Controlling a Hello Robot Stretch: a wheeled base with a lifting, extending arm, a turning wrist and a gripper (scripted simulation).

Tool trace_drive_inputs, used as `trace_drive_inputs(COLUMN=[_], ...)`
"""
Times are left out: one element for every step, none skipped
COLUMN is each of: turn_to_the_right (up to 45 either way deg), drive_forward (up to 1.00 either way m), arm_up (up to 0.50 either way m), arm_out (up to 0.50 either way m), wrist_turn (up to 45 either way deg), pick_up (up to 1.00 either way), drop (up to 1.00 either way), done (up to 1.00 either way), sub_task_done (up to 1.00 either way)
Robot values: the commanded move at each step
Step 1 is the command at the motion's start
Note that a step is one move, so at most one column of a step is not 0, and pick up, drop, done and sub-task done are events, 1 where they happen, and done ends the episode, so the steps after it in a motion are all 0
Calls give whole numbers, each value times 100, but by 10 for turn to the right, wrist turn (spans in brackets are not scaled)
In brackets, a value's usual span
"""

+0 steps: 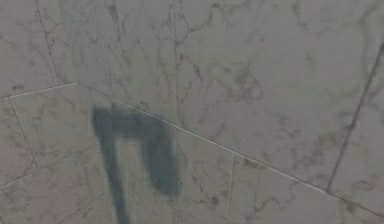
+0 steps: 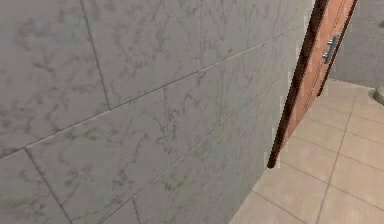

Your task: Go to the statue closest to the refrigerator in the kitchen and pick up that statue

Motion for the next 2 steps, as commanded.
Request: trace_drive_inputs(turn_to_the_right=[-450,450], drive_forward=[0,0], arm_up=[0,0], arm_out=[0,0], wrist_turn=[0,0], pick_up=[0,0], drop=[0,0], done=[0,0], sub_task_done=[0,0])
